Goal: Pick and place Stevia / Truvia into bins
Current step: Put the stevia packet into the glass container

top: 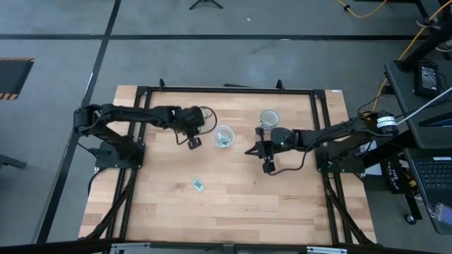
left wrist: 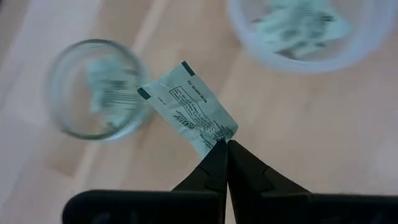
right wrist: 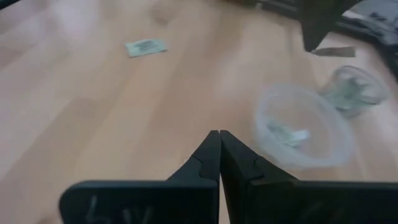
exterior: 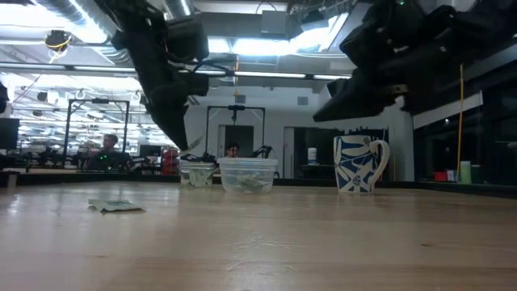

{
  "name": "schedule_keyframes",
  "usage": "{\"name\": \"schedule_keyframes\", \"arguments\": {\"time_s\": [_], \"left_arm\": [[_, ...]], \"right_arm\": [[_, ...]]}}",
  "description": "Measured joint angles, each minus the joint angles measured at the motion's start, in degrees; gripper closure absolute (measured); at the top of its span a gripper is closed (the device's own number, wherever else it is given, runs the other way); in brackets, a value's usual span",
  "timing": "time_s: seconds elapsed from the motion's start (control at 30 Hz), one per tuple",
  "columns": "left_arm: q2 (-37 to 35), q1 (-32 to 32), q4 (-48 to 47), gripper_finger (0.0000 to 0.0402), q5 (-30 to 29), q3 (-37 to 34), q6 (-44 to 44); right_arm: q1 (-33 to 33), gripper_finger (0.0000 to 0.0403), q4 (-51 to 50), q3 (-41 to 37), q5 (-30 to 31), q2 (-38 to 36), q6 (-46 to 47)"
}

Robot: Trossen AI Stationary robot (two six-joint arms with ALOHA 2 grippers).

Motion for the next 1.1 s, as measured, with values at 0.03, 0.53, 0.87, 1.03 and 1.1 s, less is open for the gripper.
{"name": "schedule_keyframes", "arguments": {"time_s": [0.03,0.53,0.87,1.03,1.1], "left_arm": [[0.0,1.2,0.0,0.04,0.2,0.0,0.6],[0.0,12.7,2.9,0.04,6.3,1.3,10.1],[2.4,17.5,5.9,0.04,9.7,1.3,14.2],[4.9,18.6,6.7,0.04,9.7,1.3,15.0],[6.0,18.9,6.6,0.04,9.7,1.3,15.0]], "right_arm": [[-0.6,0.0397,0.5,0.0,0.0,0.0,0.0],[-3.3,0.0397,0.9,0.0,0.0,0.0,1.2],[-3.4,0.0397,2.8,0.0,0.0,0.0,1.4],[-3.6,0.0397,4.0,0.0,0.1,0.0,1.4],[-3.6,0.0397,3.9,0.0,0.1,0.0,1.4]]}}
